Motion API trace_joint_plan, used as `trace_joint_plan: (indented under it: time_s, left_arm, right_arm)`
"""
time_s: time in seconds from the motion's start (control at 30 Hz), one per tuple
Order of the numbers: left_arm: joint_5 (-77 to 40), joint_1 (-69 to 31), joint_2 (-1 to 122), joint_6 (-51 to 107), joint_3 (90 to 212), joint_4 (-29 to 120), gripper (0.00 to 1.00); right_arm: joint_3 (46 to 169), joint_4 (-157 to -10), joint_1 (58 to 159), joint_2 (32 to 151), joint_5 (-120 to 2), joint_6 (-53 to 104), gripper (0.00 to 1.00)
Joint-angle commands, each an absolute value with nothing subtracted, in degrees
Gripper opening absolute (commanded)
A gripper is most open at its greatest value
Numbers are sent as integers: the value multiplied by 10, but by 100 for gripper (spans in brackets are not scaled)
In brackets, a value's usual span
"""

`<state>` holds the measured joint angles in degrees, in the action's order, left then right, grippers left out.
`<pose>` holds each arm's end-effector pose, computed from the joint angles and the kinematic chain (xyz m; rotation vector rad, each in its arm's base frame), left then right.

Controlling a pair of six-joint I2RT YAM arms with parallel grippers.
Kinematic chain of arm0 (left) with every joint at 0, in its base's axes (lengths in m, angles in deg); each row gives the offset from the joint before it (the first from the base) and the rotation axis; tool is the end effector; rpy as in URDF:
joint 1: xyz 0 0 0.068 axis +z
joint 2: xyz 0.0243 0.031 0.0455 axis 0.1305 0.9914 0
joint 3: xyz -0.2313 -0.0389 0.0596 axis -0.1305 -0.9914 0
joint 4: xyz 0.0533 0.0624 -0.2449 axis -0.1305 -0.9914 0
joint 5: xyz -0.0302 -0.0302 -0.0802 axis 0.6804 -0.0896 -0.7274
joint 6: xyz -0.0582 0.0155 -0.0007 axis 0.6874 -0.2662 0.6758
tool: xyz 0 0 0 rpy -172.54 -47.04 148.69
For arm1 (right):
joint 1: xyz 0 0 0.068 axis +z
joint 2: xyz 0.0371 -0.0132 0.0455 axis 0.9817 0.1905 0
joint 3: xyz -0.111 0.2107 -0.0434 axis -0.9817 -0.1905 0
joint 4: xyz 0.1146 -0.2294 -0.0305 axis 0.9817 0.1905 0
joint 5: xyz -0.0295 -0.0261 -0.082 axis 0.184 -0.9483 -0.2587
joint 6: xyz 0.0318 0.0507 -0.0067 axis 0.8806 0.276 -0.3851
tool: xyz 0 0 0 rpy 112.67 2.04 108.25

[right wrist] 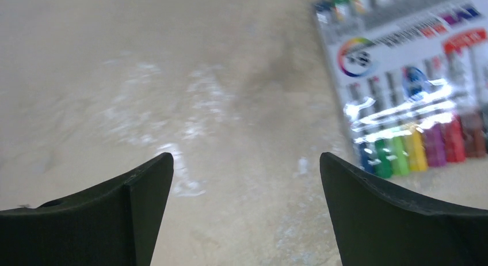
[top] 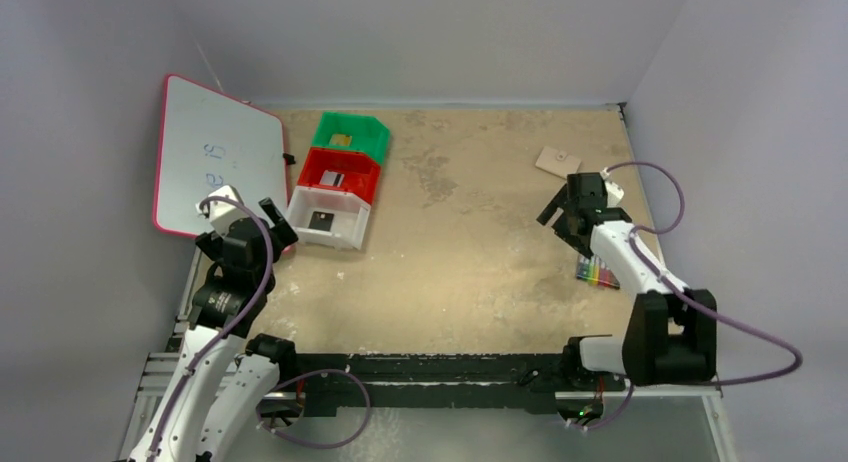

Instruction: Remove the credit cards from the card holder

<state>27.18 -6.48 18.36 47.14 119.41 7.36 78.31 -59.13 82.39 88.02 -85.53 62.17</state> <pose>0.1562 -0.0110 0.2797 -0.6657 1.8443 0.1592 0.2732 0.0015 0.1723 0.9688 2.2684 -0.0740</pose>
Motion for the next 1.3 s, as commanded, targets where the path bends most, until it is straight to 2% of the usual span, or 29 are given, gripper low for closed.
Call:
trace_joint_plan:
  time_s: [0.0,0.1,0.17,0.37,0.57,0.97,1.1,1.27]
  left_arm:
    - [280,-60,191,474,1211,91,99]
    - [273,-57,201,471,1215,90,99]
    - [272,-54,207,471,1217,89,99]
    - [266,-42,200,467,1214,95,98]
    - [265,-38,198,466,1215,95,99]
    - [223,-37,199,463,1206,126,99]
    - [117,-37,270,462,1220,217,97]
    - [41,-37,493,455,1392,226,95]
  right_arm:
    - [788,-727,825,798,-691,477,100]
    - [787,-813,830,770,-562,458,100]
    - [814,-823,846,793,-552,462,100]
    - [989,-748,953,949,-662,439,100]
    - [1121,-730,1001,1083,-721,449,100]
    - [1482,-631,1099,1376,-734,442,100]
    - [1467,-624,1108,1369,-772,458,100]
    - [1293,-658,1108,1244,-817,502,100]
